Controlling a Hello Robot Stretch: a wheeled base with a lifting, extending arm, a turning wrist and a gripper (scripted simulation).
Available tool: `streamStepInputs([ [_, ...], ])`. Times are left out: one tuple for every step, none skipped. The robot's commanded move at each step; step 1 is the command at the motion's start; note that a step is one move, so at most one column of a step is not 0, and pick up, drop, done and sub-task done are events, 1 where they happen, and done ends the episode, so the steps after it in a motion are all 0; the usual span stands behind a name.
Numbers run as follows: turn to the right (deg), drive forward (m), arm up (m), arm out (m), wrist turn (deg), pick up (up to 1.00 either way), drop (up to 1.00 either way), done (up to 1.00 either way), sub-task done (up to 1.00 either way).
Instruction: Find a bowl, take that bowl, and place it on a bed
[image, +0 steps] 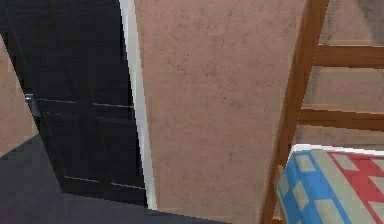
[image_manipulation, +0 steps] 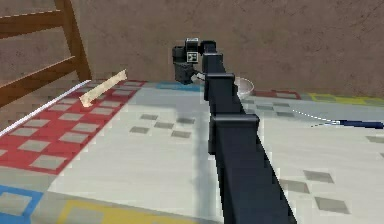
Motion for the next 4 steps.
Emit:
streamStepInputs([
  [0.0,0.0,0.0,0.0,9.0,0.0,0.0,0.0,0.0],
  [0.0,0.0,0.0,0.0,0.0,0.0,1.0,0.0,0.0],
  [0.0,0.0,0.0,-0.1,0.0,0.0,0.0,0.0,0.0],
  [0.0,0.0,0.0,0.0,0.0,0.0,0.0,1.0,0.0],
])
